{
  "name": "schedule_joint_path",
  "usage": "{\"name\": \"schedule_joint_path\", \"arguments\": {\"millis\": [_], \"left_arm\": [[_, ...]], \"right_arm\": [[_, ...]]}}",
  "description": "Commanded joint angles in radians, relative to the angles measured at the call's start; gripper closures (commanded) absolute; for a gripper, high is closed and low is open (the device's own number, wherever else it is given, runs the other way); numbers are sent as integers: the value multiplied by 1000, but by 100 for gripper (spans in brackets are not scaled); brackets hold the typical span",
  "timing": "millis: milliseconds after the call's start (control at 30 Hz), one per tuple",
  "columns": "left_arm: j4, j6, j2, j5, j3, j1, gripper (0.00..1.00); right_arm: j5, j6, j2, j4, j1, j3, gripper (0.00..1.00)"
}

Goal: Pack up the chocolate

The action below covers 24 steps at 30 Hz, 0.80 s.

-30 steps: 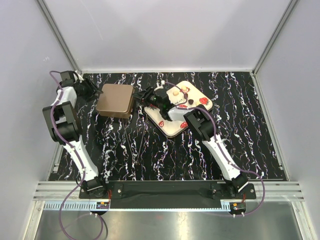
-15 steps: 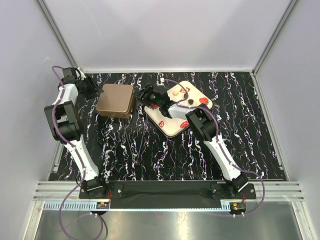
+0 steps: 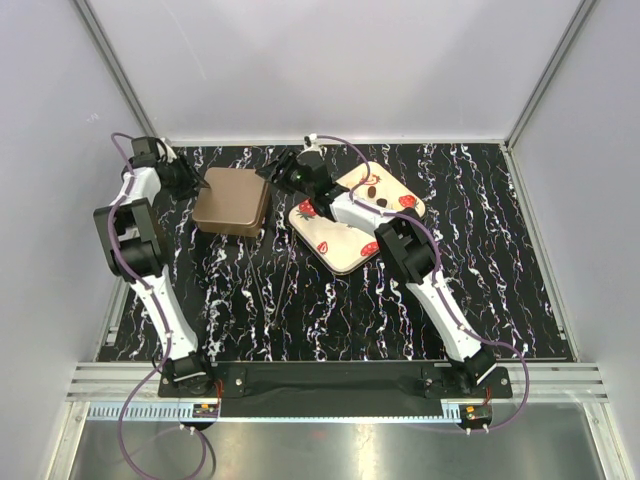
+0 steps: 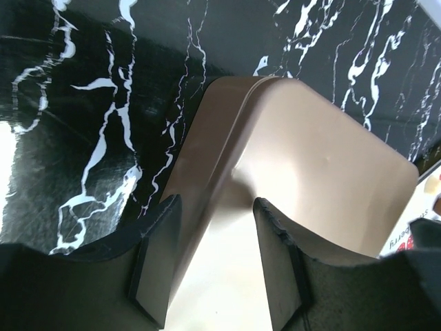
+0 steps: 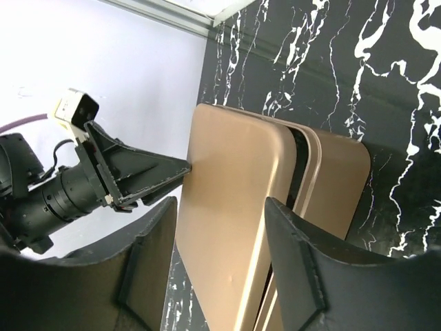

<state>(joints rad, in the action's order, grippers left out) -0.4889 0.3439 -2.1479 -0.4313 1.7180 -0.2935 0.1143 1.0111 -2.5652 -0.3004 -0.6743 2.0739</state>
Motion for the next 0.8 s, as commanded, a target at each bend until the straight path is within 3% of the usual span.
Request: {"name": "schedule_joint_path", "arguments": {"millis": [0, 533, 767], "left_arm": [[15, -8, -18, -11, 52, 20, 51], [-10, -19, -9, 0, 84, 48, 52], [-36, -31, 16, 65, 115, 42, 43]], "right_arm": [[-30, -60, -9, 73, -8, 57, 41], [-39, -100, -26, 135, -10, 83, 48], [-53, -138, -4, 167, -10, 87, 49]]}}
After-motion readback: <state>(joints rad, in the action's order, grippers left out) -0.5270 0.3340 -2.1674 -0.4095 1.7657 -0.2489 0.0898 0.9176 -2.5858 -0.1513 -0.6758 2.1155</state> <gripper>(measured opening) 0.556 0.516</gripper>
